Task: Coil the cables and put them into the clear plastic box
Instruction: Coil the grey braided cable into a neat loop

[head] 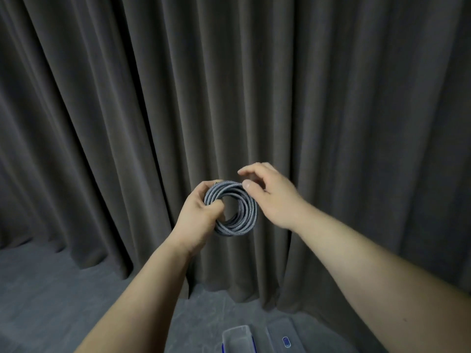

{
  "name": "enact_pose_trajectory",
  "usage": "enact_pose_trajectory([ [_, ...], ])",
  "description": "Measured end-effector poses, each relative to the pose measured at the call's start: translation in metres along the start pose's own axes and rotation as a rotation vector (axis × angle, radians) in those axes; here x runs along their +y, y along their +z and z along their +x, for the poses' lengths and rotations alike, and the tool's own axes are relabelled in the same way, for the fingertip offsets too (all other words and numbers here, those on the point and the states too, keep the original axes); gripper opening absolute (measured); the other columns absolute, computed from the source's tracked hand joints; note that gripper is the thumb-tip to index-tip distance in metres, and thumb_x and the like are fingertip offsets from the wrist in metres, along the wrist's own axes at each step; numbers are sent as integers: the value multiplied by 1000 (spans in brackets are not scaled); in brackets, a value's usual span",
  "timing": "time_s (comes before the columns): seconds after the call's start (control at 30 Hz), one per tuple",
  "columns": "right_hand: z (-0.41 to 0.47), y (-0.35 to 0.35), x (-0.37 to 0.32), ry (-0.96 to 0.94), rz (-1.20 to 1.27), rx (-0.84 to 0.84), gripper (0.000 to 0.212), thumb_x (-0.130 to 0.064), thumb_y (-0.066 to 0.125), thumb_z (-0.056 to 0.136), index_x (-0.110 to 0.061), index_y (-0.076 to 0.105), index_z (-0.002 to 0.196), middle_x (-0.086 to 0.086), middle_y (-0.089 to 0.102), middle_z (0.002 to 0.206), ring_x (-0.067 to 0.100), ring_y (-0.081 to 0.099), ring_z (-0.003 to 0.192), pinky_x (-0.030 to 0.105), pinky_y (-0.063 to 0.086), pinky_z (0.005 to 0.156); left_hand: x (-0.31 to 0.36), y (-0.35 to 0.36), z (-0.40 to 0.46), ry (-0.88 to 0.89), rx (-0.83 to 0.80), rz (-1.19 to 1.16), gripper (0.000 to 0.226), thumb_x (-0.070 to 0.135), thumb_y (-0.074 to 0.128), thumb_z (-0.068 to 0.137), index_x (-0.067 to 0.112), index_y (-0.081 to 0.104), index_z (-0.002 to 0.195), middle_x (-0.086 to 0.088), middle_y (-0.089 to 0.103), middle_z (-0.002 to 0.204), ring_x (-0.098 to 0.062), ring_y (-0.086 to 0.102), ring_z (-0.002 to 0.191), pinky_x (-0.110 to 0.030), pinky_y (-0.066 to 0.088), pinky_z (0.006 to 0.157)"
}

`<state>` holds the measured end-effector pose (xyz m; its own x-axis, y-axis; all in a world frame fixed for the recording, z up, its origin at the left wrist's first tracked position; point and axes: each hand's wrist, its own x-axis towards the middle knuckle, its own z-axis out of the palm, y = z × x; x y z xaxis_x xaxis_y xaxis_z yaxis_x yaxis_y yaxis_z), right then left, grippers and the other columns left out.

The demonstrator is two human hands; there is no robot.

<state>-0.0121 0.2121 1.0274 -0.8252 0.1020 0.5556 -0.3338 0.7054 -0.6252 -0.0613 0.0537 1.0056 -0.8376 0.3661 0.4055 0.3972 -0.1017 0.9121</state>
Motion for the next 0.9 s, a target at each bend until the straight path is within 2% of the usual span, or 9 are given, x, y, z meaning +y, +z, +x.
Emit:
enact_pose_trajectory([
  [0.07, -7, 7, 1, 31, 95, -19, 34, -40, 43, 98, -27, 55, 127, -9, 58, 124, 7, 55, 114, 26, 40, 100, 2, 5, -2, 29, -40, -22, 46, 5, 48, 62, 11, 62, 105, 9, 63, 68, -6, 53, 60, -18, 45, 58],
  [0.1, -8, 9, 2, 38, 160, 6, 37, -43, 40, 98, -26, 57, 126, -9, 61, 122, 8, 55, 115, 26, 41, 101, 3, 7, -4, 52, -58, -32, 47, 5, 49, 63, 10, 62, 107, 6, 65, 73, -7, 55, 64, -18, 46, 61],
  [0.27, -4, 15, -3, 18, 274, 110, 40, -57, 44, 91, -25, 68, 86, -4, 71, 81, 16, 66, 79, 36, 53, 76, 9, 13, -7, 140, -103, -25, 35, -10, 54, 84, 9, 61, 112, 8, 71, 78, -2, 64, 71, -14, 48, 69],
  [0.4, -6, 20, 1, 13, 178, 241, 30, -45, 49, 94, -38, 54, 65, -28, 58, 59, -6, 54, 62, 12, 37, 61, 10, 10, 0, 98, -148, 27, 28, 3, 60, 93, 17, 64, 116, 5, 74, 98, -5, 66, 88, -18, 48, 81],
  [0.5, -7, 25, 3, 23, 187, 297, 21, -40, 51, 94, -34, 62, 78, -23, 59, 60, -11, 55, 65, 4, 35, 59, 7, 11, 4, 11, -106, -32, 39, 16, 67, 85, 17, 62, 123, -2, 72, 111, -14, 67, 104, -27, 49, 92],
  [0.57, -6, 27, 3, 41, 200, 311, 24, -41, 51, 94, -26, 69, 89, -20, 60, 65, -8, 57, 68, 4, 36, 60, 6, 17, 3, -4, -42, -68, 43, 20, 63, 81, 20, 61, 124, -1, 72, 108, -16, 67, 102, -30, 50, 93],
  [0.67, -3, 25, 2, 54, 185, 293, 25, -44, 49, 95, -30, 64, 81, -19, 58, 61, -1, 55, 66, 13, 39, 61, 4, 28, -3, 96, 68, -21, 32, 14, 61, 90, 21, 60, 121, 6, 70, 93, -6, 64, 81, -26, 50, 81],
  [0.77, 1, 23, 5, 56, 175, 237, 31, -51, 47, 93, -34, 56, 69, -17, 60, 62, 1, 58, 68, 24, 47, 67, 3, 32, -5, 148, 113, 0, 24, 16, 58, 95, 19, 61, 119, 4, 72, 97, -2, 65, 86, -18, 51, 78],
  [0.9, 2, 20, 5, 74, 197, 158, 29, -56, 43, 92, -34, 58, 80, -12, 67, 79, 11, 64, 84, 40, 53, 81, 7, 35, 2, 160, 181, -3, 16, 20, 54, 98, 17, 69, 102, 4, 75, 94, -5, 69, 91, -15, 50, 79],
])
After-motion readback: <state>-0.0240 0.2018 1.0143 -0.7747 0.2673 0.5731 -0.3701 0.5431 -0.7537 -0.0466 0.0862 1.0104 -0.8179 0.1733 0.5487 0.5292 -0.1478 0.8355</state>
